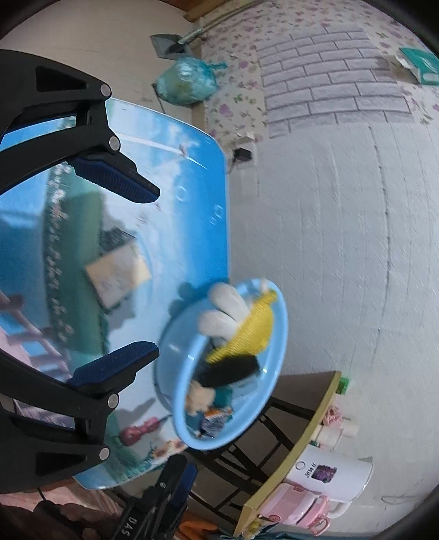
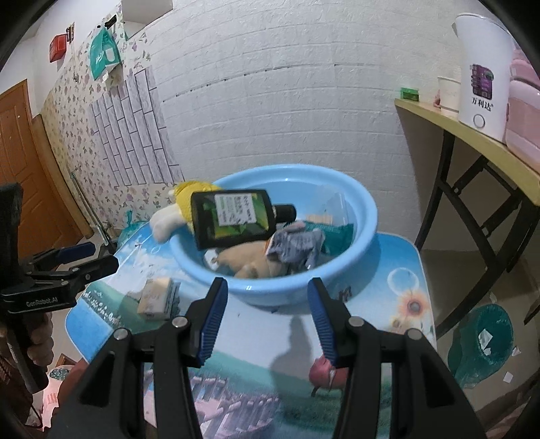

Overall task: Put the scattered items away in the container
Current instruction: 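Open the left gripper over the basin while the right releases the packet, then grasp the white Face tissue pack with the left gripper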

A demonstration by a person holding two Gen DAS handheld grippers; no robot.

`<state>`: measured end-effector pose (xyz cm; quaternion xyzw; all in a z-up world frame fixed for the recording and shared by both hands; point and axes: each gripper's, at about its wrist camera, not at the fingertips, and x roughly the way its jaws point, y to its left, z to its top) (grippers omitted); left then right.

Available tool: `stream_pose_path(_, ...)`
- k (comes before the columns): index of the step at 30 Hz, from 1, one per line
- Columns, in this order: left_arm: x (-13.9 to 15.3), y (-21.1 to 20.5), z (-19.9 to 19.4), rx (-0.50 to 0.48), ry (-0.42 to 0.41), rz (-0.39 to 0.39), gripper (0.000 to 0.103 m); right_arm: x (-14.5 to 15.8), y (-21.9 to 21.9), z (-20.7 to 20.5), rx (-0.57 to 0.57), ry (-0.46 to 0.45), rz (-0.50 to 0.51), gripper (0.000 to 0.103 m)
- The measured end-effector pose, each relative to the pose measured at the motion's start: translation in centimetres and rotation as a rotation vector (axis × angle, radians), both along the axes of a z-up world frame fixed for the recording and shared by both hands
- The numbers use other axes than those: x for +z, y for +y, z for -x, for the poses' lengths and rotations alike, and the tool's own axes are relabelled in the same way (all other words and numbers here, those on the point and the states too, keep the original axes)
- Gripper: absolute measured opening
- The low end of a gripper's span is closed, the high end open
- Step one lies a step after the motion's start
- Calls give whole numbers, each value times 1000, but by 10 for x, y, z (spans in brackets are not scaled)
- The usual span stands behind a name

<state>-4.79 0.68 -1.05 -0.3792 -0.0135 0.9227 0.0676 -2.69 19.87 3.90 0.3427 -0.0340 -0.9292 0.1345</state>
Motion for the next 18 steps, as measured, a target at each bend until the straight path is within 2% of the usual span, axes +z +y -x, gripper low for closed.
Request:
stream_pose_path(9, -35, -17, -11, 41, -95, -6, 84, -21, -16, -10, 39, -65, 3, 49)
stream_pose_path(12, -47, -11, -5, 39, -130, -14, 84, -25, -22, -12, 51, -75, -1, 49)
stream_pose_path(18, -71, 11, 18, 33, -197, 17, 84, -28, -21, -12, 44, -83, -2, 49)
